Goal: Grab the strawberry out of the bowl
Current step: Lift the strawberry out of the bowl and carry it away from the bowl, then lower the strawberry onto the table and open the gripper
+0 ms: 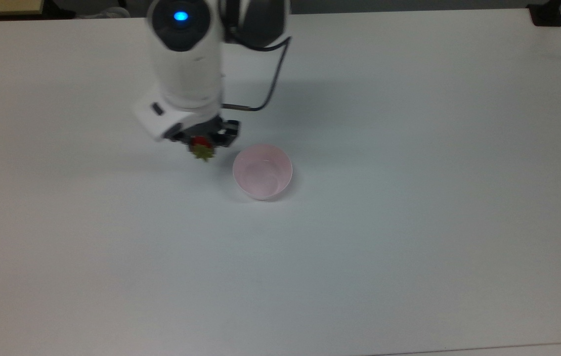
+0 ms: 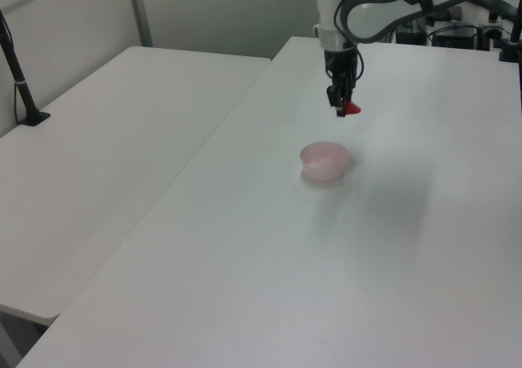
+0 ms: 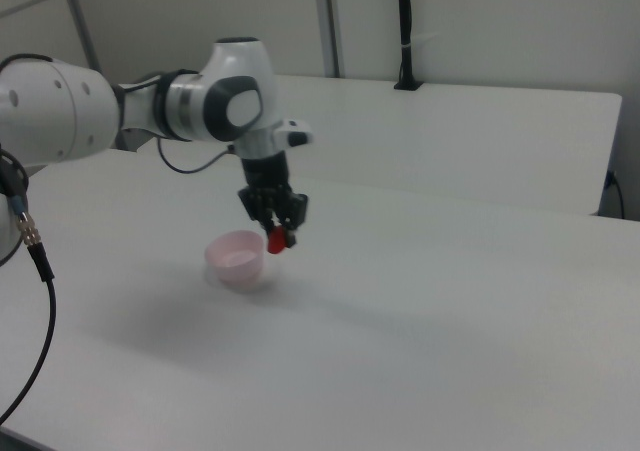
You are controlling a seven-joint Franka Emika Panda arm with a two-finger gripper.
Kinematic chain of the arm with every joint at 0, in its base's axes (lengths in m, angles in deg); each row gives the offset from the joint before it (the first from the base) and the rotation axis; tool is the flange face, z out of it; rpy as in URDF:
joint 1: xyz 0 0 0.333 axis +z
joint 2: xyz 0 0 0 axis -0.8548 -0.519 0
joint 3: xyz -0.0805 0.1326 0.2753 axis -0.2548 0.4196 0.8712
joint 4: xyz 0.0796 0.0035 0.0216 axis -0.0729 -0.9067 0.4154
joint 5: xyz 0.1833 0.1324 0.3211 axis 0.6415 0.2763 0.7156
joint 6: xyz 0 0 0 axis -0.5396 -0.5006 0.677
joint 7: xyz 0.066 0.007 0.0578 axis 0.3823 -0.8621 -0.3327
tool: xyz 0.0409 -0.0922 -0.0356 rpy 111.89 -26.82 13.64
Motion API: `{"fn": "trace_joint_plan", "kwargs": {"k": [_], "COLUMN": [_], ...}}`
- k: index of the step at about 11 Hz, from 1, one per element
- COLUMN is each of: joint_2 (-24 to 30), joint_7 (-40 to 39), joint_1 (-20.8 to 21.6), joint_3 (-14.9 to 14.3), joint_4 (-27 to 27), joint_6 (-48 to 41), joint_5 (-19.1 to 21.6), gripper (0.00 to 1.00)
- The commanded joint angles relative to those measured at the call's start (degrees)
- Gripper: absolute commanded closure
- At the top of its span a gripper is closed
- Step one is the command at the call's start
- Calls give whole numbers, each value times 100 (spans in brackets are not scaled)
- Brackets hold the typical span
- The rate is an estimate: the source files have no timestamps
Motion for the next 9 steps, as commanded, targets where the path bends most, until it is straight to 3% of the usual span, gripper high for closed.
{"fn": "trace_joint_plan", "kwargs": {"k": [1, 3, 5, 9], "joint_2": [-104, -192, -79, 605], "joint_7": [-451, -496, -470, -443], "joint_1": [-718, -948, -1019, -940], "joint_3": [7, 7, -2, 94], "joint_4": [-22, -40, -5, 22], "joint_6": [244, 404, 343, -129], "joint_5": [-433, -662, -663, -585], "gripper": [57, 52, 0, 0]}}
